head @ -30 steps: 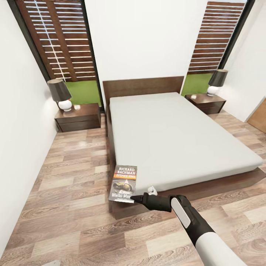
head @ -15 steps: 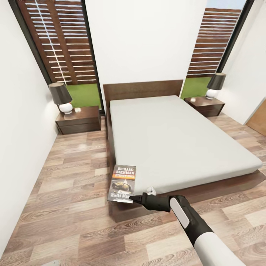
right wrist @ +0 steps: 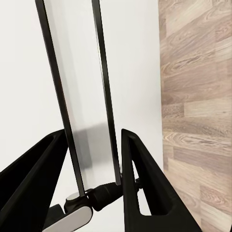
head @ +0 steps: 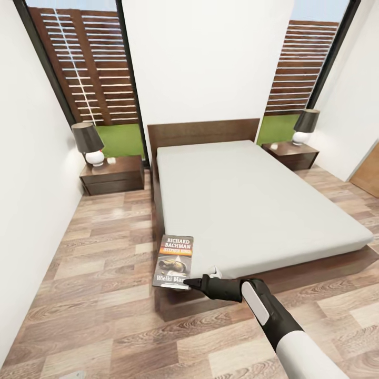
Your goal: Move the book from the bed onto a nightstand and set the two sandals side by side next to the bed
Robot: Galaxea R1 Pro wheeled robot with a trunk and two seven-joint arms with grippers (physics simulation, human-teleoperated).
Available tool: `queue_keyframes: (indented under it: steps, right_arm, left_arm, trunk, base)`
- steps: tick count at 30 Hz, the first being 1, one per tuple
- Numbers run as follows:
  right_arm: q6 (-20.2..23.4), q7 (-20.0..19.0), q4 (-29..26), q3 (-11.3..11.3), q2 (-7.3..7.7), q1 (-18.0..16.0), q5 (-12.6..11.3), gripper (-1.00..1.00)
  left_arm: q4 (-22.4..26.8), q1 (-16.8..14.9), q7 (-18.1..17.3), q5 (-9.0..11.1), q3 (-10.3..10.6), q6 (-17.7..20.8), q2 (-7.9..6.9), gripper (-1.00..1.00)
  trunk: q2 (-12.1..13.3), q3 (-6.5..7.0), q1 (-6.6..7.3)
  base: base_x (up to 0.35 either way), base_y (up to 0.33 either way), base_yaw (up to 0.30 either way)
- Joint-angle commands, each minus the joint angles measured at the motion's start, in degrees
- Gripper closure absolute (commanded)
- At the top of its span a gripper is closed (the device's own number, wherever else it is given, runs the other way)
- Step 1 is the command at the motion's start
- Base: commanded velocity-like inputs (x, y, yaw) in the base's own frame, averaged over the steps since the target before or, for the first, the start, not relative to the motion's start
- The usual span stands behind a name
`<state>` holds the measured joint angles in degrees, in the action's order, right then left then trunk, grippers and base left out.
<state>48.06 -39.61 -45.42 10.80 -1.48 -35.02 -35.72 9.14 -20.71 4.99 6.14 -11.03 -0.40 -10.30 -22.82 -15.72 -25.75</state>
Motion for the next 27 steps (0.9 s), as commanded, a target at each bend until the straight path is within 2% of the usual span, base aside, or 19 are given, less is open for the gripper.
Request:
queue_keyframes:
  steps: [1,27]
  right_arm:
    - [0.29,-0.03,-0.01,-0.01,-0.02,-0.04,-0.1,1.0]
    - [0.26,-0.01,-0.02,-0.04,-0.02,-0.04,-0.2,1.0]
  left_arm:
    - [0.0,-0.03,0.09,0.61,0.13,-0.04,0.0,-1.0]
    - [0.0,0.02,0.18,0.56,0.13,-0.01,0.09,-1.0]
  trunk:
    - [-0.1,0.0,-0.03]
    - [-0.1,2.37,-0.03]
  base:
    - [0.0,0.0,0.0]
    - [0.0,0.0,0.0]
